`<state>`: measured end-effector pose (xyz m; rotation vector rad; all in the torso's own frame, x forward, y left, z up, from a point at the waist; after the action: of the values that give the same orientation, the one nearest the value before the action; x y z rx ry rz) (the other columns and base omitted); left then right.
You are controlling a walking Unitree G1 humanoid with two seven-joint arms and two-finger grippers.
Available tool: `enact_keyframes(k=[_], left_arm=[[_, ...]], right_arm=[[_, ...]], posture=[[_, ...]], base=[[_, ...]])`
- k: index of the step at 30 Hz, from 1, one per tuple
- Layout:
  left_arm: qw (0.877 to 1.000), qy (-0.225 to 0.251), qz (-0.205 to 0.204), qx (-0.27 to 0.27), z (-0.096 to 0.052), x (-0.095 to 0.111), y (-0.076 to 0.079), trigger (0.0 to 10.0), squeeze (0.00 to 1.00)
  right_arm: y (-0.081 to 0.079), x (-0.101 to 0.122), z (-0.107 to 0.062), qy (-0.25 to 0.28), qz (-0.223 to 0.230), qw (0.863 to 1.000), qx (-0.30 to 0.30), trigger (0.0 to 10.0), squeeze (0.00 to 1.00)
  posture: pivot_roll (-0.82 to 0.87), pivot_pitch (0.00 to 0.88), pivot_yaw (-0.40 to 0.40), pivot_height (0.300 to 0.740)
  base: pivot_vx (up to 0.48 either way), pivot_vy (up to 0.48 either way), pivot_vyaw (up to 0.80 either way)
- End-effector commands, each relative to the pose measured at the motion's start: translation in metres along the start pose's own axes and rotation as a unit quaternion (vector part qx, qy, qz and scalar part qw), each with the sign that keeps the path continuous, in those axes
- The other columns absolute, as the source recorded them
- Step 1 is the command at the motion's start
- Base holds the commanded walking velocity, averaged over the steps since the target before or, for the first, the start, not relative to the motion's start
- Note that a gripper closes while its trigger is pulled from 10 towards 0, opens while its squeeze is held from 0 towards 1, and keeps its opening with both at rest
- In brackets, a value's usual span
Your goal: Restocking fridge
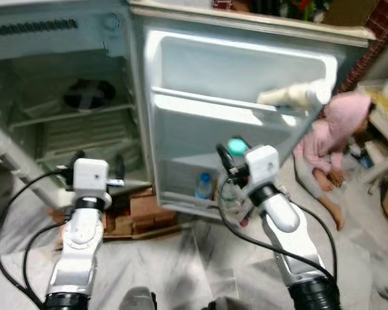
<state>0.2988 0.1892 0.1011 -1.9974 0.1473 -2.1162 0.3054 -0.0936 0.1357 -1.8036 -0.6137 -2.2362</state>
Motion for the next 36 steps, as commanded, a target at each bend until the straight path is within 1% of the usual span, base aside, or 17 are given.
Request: enact_keyframes(k=[1, 6, 9, 12, 18, 24, 27, 28, 30, 34, 36], left_arm=[[1.0, -0.001, -0.008, -0.017, -0.002, 0.001, 0.01, 10.0, 0.0], [1.0, -0.005, -0.012, -0.016, -0.004, -0.001, 0.01, 10.0, 0.0], [1.0, -0.012, -0.011, -0.018, -0.009, -0.005, 0.01, 10.0, 0.0], [1.0, -0.016, -0.013, -0.019, -0.01, -0.007, 0.01, 10.0, 0.0], [1.0, -0.006, -0.012, -0.025, -0.008, -0.004, 0.012, 10.0, 0.0], [1.0, -0.007, -0.014, -0.026, -0.008, -0.003, 0.012, 10.0, 0.0], [1.0, -0.007, -0.014, -0.028, -0.008, -0.003, 0.012, 10.0, 0.0], [0.999, -0.015, -0.024, -0.027, -0.008, -0.006, 0.013, 10.0, 0.0], [0.999, -0.004, -0.009, -0.034, -0.008, -0.003, 0.013, 10.0, 0.0], [0.999, -0.007, -0.011, -0.035, -0.008, -0.004, 0.014, 10.0, 0.0], [0.999, -0.008, -0.009, -0.037, -0.008, -0.004, 0.015, 10.0, 0.0]], right_arm=[[0.012, -0.001, -0.006, -0.002, -0.01, 1.0, -0.013, 10.0, 0.0], [0.008, -0.002, -0.008, -0.004, -0.009, 1.0, -0.001, 10.0, 0.0], [0.005, -0.002, -0.008, -0.003, -0.011, 1.0, 0.005, 10.0, 0.0], [0.005, -0.003, -0.008, -0.004, -0.01, 1.0, 0.005, 10.0, 0.0], [0.01, -0.004, -0.008, -0.008, -0.012, 1.0, -0.008, 10.0, 0.0], [0.011, -0.004, -0.009, -0.007, -0.01, 1.0, -0.011, 10.0, 0.0], [0.011, -0.004, -0.01, -0.007, -0.01, 1.0, -0.012, 10.0, 0.0], [0.011, -0.005, -0.01, -0.008, -0.01, 1.0, -0.014, 10.0, 0.0], [0.012, -0.005, -0.011, -0.008, -0.01, 1.0, -0.018, 10.0, 0.0], [0.013, -0.005, -0.011, -0.007, -0.008, 1.0, -0.025, 10.0, 0.0], [0.016, -0.005, -0.011, -0.008, -0.009, 0.999, -0.038, 10.0, 0.0]], posture=[[0.1, 0.104, -0.06, 0.74], [0.1, 0.105, -0.062, 0.74], [0.1, 0.106, -0.062, 0.74], [0.1, 0.107, -0.062, 0.74], [0.1, 0.106, -0.062, 0.74], [0.1, 0.109, -0.06, 0.74], [0.1, 0.11, -0.06, 0.74], [0.1, 0.11, -0.06, 0.74], [0.1, 0.109, -0.057, 0.74], [0.1, 0.108, -0.056, 0.74], [0.1, 0.107, -0.055, 0.74]], base=[[0.0, 0.0, 0.0], [0.0, 0.0, 0.0], [0.0, 0.0, 0.71], [0.0, 0.42, 0.79], [0.0, 0.422, 0.0], [0.0, 0.0, 0.0], [0.0, 0.375, 0.0], [0.0, 0.442, 0.0], [0.142, 0.414, 0.0], [0.257, 0.255, 0.0], [0.0, 0.0, 0.0]])
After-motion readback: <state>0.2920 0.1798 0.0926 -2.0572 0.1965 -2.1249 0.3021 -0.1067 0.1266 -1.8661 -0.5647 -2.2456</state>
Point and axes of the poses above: a point about 5 cm out from each wrist's last joint towards the gripper, its own z axis pointing out of the wrist towards the gripper, its own x axis along the axis of the wrist's last joint, y = z × x, the point moved 3 cm from there along z, pointing out of the wrist towards the gripper
